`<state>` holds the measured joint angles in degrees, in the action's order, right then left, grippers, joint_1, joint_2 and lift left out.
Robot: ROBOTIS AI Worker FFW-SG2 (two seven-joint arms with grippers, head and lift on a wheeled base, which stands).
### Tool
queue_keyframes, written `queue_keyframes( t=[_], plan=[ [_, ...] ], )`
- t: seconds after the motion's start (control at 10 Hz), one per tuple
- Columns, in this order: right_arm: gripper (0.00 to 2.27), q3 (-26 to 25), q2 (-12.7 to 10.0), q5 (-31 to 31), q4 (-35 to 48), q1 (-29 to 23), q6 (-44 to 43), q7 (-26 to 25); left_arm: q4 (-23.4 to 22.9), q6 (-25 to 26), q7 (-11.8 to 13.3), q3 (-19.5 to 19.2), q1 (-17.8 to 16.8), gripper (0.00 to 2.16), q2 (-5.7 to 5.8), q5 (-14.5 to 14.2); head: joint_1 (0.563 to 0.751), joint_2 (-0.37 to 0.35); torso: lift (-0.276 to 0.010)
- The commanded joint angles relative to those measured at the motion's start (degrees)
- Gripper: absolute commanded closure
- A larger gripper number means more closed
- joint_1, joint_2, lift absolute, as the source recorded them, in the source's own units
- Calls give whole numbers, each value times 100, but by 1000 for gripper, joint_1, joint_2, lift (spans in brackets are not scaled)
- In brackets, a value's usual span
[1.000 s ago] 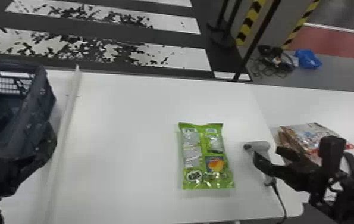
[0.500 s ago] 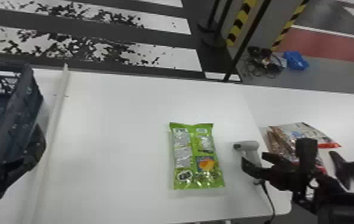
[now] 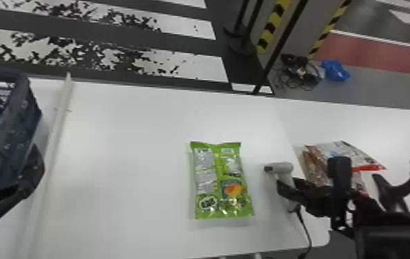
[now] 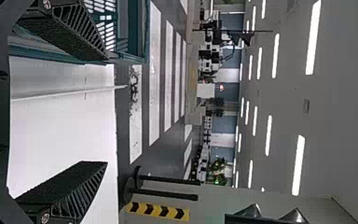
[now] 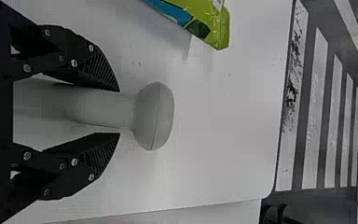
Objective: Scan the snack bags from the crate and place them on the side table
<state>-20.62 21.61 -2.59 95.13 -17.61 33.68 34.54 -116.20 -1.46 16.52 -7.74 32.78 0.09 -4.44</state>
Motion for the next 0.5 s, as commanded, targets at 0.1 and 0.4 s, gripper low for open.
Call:
queue_keyframes(
  t=[0.1,0.4],
  plan=[
    [2142,5,-7,39,111,4,197,-9,-8,19,0,0,0,76,-24,5,695,-287,-94],
    [2189,-109,-218,-31,1245,-401,742,-18,-25,19,-9,0,0,76,-24,5,695,-280,-94]
  ],
)
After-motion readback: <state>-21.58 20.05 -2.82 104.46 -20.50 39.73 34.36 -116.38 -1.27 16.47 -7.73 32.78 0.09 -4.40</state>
